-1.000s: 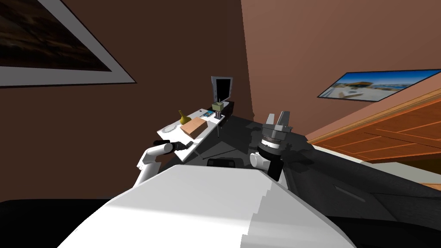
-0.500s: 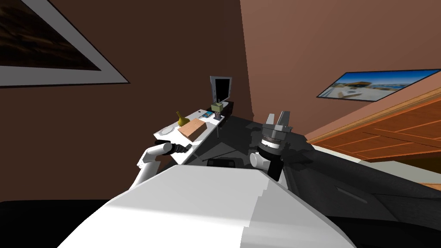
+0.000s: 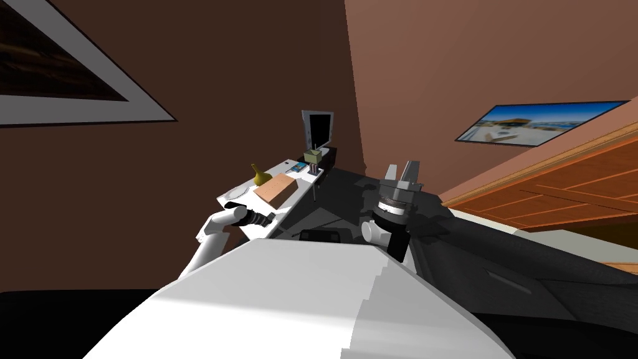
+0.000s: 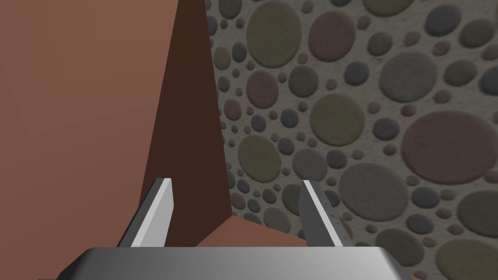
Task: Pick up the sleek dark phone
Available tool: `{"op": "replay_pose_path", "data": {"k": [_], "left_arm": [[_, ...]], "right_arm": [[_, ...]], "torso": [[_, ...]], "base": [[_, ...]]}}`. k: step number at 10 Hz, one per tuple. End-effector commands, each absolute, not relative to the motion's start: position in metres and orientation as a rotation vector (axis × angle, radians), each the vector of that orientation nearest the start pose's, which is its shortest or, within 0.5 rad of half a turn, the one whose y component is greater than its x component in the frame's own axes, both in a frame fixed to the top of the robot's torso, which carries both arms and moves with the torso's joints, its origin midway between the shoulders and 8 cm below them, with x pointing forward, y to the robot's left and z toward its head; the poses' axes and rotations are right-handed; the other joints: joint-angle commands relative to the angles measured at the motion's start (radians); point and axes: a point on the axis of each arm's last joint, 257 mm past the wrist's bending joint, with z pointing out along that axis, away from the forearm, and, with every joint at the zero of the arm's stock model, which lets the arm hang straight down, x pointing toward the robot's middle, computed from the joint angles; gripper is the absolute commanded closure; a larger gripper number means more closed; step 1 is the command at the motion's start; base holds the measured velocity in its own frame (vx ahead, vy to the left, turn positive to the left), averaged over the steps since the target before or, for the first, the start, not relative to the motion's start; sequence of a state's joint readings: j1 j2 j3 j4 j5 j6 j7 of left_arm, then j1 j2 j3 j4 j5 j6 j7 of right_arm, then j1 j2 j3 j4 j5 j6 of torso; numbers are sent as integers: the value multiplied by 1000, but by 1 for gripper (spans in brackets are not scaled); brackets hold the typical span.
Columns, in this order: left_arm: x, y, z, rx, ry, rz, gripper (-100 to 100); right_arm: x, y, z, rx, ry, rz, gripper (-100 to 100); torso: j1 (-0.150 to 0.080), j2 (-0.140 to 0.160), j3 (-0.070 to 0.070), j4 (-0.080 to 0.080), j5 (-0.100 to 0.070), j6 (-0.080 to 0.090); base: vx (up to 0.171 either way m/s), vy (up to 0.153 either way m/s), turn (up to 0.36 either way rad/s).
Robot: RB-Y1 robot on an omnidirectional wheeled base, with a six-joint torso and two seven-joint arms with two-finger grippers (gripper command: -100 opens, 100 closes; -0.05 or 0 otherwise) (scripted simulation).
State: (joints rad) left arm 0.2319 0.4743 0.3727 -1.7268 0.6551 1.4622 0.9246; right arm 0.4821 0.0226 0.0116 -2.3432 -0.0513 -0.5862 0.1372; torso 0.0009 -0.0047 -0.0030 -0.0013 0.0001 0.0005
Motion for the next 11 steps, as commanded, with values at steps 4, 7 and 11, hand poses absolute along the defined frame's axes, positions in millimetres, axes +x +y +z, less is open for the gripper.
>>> {"op": "replay_pose_path", "data": {"k": [4,7,11], "left_arm": [[258,444,-419,-3117,468,-351,-100],[256,453,-430,-3118,443,-353,-100],[256,453,-431,-3118,442,-353,100]], "right_arm": [[314,-278,72,531,474,1253,0],[314,-278,72,531,474,1253,0],[314,-278,72,531,474,1253,0]], "torso": [[0,4,2,1,0,0],[-2,5,3,1,0,0],[-1,5,3,1,0,0]], "base": [[15,2,-26],[-10,-20,-60],[-3,-6,-10]]}}
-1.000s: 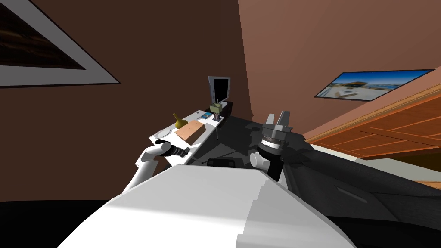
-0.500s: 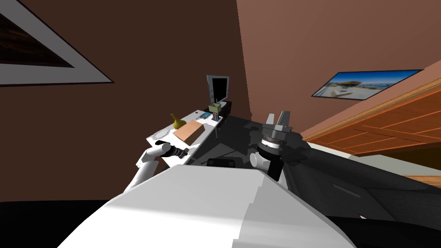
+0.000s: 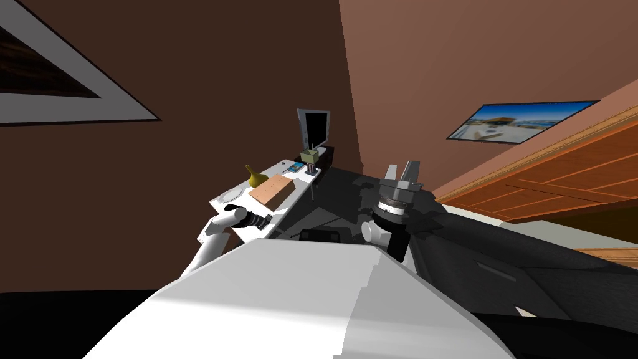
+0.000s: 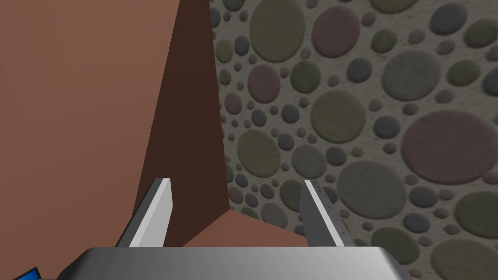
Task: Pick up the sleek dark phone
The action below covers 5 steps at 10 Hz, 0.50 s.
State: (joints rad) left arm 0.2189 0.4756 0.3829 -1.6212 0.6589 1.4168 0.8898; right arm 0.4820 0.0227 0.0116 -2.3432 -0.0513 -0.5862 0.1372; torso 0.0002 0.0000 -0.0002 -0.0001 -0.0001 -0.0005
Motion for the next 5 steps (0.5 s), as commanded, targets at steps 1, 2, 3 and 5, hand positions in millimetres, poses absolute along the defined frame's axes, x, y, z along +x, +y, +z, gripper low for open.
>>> {"op": "replay_pose_path", "data": {"k": [1,2,3,5], "left_arm": [[256,453,-431,-3117,446,-353,100],[256,453,-431,-3118,445,-353,100],[256,453,-431,-3118,444,-353,100],[257,449,-426,-3118,453,-353,100]], "right_arm": [[314,-278,72,531,474,1253,0],[314,-278,72,531,474,1253,0],[314,-278,72,531,474,1253,0],[314,-278,72,531,474,1253,0]], "torso": [[0,0,0,0,0,0],[0,0,0,0,0,0],[0,0,0,0,0,0],[0,0,0,0,0,1]], "base": [[0,0,0],[0,0,0],[0,0,0],[2,5,36]]}}
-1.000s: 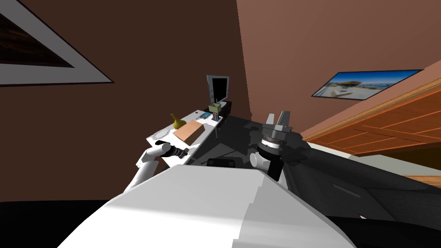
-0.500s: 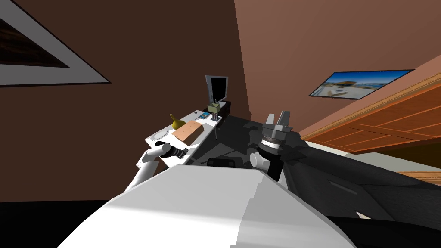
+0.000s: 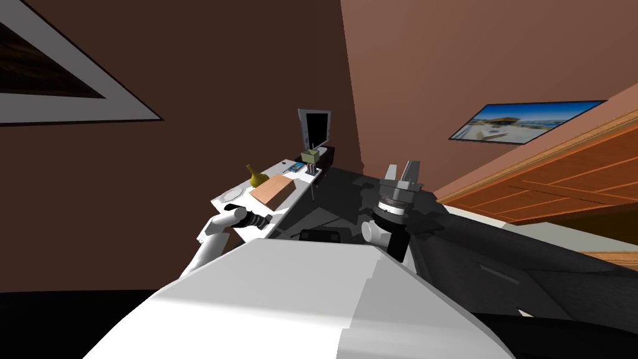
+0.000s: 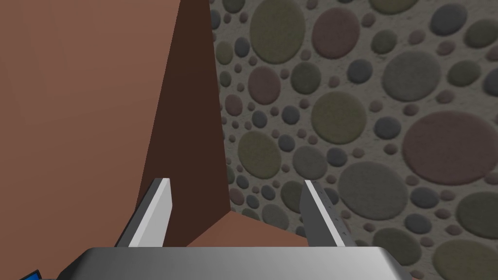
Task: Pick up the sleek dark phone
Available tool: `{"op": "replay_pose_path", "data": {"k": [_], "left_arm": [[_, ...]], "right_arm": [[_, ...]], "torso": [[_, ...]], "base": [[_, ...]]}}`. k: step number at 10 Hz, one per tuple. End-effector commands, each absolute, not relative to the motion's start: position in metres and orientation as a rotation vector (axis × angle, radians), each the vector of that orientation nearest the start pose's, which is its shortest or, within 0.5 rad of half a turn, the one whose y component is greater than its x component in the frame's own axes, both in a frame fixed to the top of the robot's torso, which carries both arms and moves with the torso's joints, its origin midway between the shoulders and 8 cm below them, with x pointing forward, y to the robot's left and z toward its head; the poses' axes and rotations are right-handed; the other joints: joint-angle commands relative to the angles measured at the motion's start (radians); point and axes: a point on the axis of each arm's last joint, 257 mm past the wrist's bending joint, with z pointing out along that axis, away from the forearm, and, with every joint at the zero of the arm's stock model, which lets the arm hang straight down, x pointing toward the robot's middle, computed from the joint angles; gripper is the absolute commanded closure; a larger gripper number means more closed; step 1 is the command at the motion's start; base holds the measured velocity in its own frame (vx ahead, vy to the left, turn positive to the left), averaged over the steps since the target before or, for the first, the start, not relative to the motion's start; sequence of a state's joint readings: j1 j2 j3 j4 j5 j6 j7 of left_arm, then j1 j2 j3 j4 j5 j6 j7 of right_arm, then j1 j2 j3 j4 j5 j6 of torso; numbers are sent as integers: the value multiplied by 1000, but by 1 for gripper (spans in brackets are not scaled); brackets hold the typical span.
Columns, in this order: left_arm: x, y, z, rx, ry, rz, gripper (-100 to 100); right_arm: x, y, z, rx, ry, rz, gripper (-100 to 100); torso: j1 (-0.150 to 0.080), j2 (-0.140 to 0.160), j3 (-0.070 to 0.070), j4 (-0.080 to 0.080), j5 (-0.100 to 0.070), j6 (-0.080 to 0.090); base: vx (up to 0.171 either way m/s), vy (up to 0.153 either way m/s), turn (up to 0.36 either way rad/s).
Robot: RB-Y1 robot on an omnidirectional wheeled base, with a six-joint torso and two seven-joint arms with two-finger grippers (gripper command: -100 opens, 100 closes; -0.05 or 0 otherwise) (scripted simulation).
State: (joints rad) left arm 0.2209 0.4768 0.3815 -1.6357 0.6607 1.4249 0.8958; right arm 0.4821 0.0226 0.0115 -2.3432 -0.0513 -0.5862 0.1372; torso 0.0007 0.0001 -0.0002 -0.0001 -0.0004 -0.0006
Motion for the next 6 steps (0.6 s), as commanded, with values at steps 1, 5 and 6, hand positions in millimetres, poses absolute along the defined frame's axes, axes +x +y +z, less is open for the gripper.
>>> {"op": "replay_pose_path", "data": {"k": [1,5,6], "left_arm": [[258,446,-421,-3117,463,-352,100],[260,441,-414,-3115,479,-352,100],[259,440,-414,-3116,479,-350,0]], "right_arm": [[314,-278,72,531,474,1253,0],[314,-278,72,531,474,1253,0],[314,-278,72,531,474,1253,0]], "torso": [[0,0,0,0,0,0],[0,0,0,0,0,1],[0,0,0,0,0,1]], "base": [[10,21,89],[6,17,34],[0,0,0]]}}
